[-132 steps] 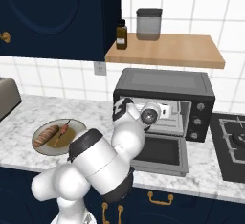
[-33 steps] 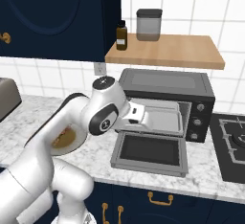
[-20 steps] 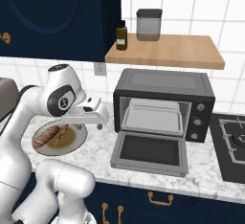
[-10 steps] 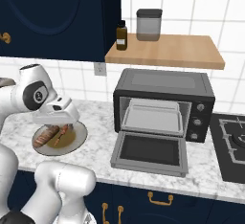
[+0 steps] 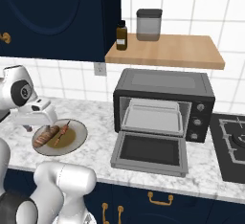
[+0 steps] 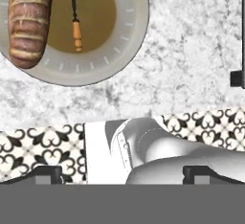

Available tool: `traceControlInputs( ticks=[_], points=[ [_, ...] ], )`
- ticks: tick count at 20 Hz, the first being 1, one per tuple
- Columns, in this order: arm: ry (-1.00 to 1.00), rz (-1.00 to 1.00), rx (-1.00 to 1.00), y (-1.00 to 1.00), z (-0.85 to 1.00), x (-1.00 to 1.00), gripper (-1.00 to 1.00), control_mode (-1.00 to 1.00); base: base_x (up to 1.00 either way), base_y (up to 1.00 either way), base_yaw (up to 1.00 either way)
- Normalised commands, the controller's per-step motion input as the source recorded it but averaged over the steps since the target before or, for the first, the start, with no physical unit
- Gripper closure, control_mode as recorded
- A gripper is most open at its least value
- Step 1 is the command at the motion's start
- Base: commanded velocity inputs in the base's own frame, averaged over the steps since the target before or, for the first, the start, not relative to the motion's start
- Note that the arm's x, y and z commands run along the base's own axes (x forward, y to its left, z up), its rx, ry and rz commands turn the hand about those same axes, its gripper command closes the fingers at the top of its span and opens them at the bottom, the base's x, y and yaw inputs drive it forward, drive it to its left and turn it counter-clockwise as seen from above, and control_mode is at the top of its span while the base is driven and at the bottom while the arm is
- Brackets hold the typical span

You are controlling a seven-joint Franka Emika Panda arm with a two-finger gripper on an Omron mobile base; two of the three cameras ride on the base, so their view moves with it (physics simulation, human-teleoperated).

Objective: Pick up the kebab skewer and baguette bread, and place them inside the toaster oven. Close the toaster oven door and start by setting the timer.

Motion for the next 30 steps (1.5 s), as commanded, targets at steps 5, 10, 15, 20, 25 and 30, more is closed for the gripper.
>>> traceControlInputs(
  ticks=[5,10,15,20,25,30],
  points=[
    [0.01,0.00,0.08,0.42,-0.19,0.04,-1.00,-1.00,0.00,0.00,0.00],
    [0.00,0.00,0.06,0.28,-0.27,0.18,-1.00,-1.00,0.00,0.00,0.00],
    [-0.04,0.00,0.03,0.03,-0.30,0.50,-1.00,-1.00,0.00,0.00,0.00],
    [-0.11,0.00,0.05,0.17,-0.45,0.51,-1.00,-1.00,0.00,0.00,0.00],
    [-0.06,-0.02,0.05,0.40,-0.49,0.24,-1.00,-1.00,0.00,0.00,0.00],
    [-0.09,-0.01,0.00,0.07,-0.21,0.38,-1.00,-1.00,0.00,0.00,0.00]
  ],
)
